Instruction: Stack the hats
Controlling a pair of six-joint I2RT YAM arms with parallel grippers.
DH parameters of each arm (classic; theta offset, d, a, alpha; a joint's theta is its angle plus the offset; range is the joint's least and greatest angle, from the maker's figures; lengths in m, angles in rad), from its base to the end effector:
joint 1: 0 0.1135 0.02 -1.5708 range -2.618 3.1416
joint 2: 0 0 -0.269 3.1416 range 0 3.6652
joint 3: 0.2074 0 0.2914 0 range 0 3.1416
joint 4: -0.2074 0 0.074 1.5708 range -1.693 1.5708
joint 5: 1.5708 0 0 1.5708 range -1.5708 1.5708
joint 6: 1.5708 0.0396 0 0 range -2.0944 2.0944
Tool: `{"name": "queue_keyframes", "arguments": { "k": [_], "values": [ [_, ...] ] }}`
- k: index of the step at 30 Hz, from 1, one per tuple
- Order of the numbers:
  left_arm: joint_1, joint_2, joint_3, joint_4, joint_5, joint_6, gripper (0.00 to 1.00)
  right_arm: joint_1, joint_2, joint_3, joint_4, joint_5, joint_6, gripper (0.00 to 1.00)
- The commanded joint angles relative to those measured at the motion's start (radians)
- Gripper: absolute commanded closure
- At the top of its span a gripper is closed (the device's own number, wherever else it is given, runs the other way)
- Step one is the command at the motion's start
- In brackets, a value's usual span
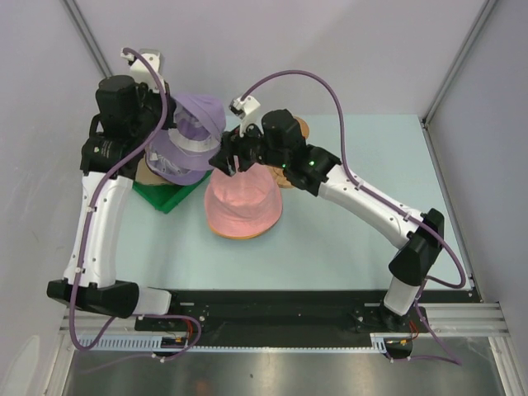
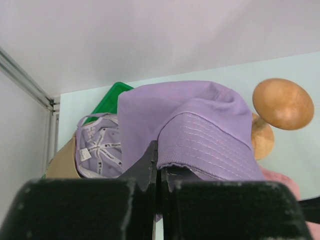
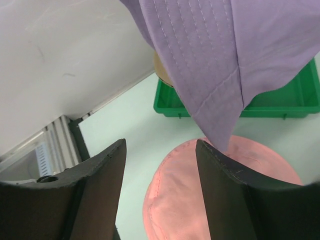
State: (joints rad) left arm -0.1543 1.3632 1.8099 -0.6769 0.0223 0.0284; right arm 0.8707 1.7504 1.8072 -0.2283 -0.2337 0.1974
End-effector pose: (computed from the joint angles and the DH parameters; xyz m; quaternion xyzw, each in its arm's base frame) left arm 0.3026 -0.0480 0.5281 0.0784 0.7797 -0.0478 0.6194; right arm 0.2895 0.3579 0.4351 -0.3219 0.6924 0.4023 0.5051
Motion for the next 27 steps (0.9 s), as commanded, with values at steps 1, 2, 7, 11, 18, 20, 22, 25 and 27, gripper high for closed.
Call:
{"name": "queue_keyframes", "arguments": {
  "k": [1,2,7,11,18,20,22,25,27],
  "values": [
    [-0.04,-0.044,-0.009,-0.015,-0.015,-0.047,1.0,0.024,-0.034,0.04,-0.014,0.175,-0.084,0.37],
    [-0.044,-0.055,-0.009,-0.018,-0.013,-0.05,1.0,0.027,-0.034,0.038,-0.014,0.2,-0.087,0.37],
    [-0.057,-0.091,-0.026,-0.018,-0.016,-0.054,1.0,0.034,-0.04,0.008,0.001,0.388,-0.115,0.37],
    [-0.059,-0.121,-0.058,-0.015,-0.007,-0.05,1.0,0.033,-0.048,-0.029,0.052,0.467,-0.165,0.35],
    [-0.059,-0.148,-0.109,0.008,0.047,-0.038,1.0,0.017,-0.052,-0.098,0.197,0.418,-0.265,0.33],
    [-0.059,-0.144,-0.112,0.019,0.065,-0.045,1.0,0.017,-0.058,-0.126,0.262,0.41,-0.279,0.34],
    [-0.059,-0.132,-0.109,0.031,0.082,-0.05,1.0,0.014,-0.065,-0.15,0.308,0.376,-0.302,0.39],
    [-0.06,-0.116,-0.109,0.052,0.102,-0.053,1.0,0.008,-0.081,-0.216,0.423,0.335,-0.337,0.55],
    [-0.06,-0.11,-0.107,0.063,0.12,-0.056,1.0,0.007,-0.088,-0.244,0.494,0.32,-0.349,0.67]
  ]
}}
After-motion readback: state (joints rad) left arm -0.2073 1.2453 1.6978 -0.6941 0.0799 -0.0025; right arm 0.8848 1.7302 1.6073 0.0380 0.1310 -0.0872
